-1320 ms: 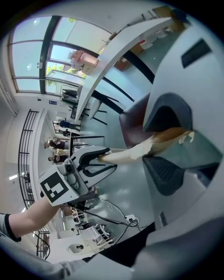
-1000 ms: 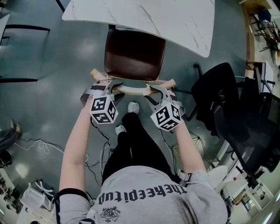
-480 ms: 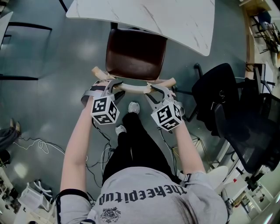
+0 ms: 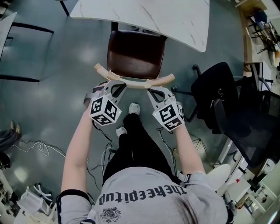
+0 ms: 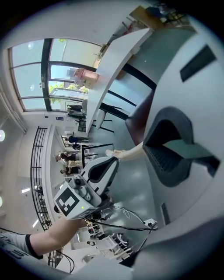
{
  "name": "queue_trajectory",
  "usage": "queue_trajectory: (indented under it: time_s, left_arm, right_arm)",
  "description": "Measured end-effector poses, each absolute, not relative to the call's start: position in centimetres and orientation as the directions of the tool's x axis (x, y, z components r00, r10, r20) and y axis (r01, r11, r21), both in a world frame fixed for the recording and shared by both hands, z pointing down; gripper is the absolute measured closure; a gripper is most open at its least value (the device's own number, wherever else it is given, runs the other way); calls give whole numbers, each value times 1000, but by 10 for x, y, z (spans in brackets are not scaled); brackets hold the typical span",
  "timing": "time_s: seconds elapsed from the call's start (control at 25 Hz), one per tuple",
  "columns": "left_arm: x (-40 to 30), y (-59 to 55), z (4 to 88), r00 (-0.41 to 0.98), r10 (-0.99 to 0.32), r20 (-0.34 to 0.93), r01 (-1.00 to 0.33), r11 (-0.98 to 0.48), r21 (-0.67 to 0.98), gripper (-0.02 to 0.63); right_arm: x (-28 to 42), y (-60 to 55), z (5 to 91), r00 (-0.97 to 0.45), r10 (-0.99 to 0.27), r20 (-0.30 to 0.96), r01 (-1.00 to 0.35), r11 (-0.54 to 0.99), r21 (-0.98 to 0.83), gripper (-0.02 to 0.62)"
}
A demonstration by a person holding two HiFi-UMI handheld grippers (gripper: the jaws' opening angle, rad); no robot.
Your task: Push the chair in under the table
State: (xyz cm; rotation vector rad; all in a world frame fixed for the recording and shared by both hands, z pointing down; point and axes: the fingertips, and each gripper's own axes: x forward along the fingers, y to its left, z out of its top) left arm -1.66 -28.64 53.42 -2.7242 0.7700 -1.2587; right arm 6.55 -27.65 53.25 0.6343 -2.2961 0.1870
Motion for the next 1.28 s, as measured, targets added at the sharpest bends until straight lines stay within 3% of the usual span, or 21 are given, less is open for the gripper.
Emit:
queue_trajectory:
  time_s: [0.56,1.28]
  left_arm:
    - [0,-246,455,660,-554,507,-587,-802,-112,591]
    - [-1,-179,317,751,-632,191,-631,-772,-71,591]
  right_arm:
    - [47,-244,438,-696,-514,502,-589,808,10,586]
    - [21,-176,313,-752,-592,289,-611,791,32,584]
